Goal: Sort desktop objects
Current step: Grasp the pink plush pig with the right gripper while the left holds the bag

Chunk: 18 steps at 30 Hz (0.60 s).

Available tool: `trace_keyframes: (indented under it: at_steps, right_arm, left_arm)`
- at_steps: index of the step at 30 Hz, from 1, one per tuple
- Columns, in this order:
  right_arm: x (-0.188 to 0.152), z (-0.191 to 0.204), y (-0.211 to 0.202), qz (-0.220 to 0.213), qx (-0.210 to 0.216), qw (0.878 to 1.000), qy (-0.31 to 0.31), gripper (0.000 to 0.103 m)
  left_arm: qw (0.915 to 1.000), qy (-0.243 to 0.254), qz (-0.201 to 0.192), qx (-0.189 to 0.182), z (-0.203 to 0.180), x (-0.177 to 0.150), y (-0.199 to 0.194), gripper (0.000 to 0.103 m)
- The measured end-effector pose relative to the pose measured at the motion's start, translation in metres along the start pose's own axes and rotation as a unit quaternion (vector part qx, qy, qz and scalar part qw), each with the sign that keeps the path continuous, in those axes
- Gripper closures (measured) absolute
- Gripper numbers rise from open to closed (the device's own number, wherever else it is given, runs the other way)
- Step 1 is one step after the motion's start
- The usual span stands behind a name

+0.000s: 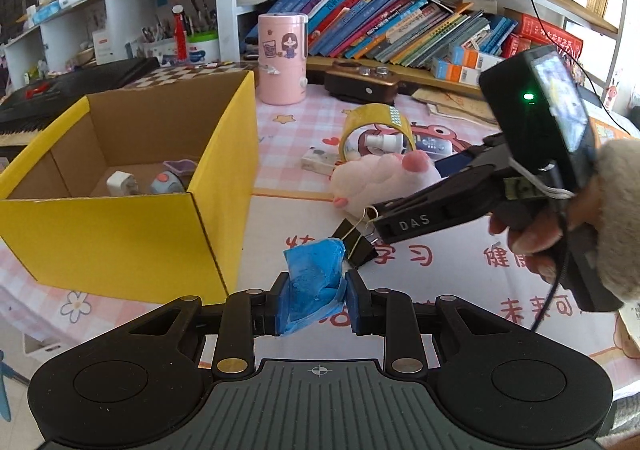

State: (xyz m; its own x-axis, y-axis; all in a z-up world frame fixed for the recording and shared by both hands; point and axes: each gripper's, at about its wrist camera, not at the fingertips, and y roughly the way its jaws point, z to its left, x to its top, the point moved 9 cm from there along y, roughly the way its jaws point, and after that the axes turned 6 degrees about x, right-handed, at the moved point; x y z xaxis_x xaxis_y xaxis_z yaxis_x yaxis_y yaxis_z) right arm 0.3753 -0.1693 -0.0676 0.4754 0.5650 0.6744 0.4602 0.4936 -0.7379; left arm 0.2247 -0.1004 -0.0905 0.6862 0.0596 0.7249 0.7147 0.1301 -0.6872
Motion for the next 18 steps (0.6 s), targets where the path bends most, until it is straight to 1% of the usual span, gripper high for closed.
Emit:
trace_keyframes:
  at_steps: [1,2,5,10,12,18]
  right_arm:
    - [0.000,-0.001,0.002,0.003,0.003,1.000,0.004,0.022]
    - [0.000,-0.001,0.003,0.003,0.009,1.000,0.009,0.028]
    - [-0.001,-0.002,-0.002,-0.004,0.013,1.000,0.026,0.036]
    - [-0.005,-0.008,-0.031,-0.032,0.003,0.997,0.064,0.038]
    - [-0.007,-0.012,-0.045,-0.044,-0.005,0.995,0.090,0.038]
    - [-0.019,-0.026,-0.088,-0.072,-0.054,0.981,0.174,0.038]
  left_arm:
    - [1.0000,0.000,0.000,0.000,0.000,0.000,-0.001,0.076]
    - [1.0000,0.000,0.000,0.000,0.000,-0.001,-0.002,0.076]
    - [1.0000,0.000,-0.001,-0.002,0.000,-0.001,-0.003,0.076]
    - [0.9999,0.006,-0.009,-0.013,-0.005,0.001,-0.009,0.076]
    - [0.9997,0.008,-0.013,-0.019,-0.008,0.002,-0.012,0.076]
    - [0.9990,0.010,-0.027,-0.036,-0.016,0.005,-0.022,0.076]
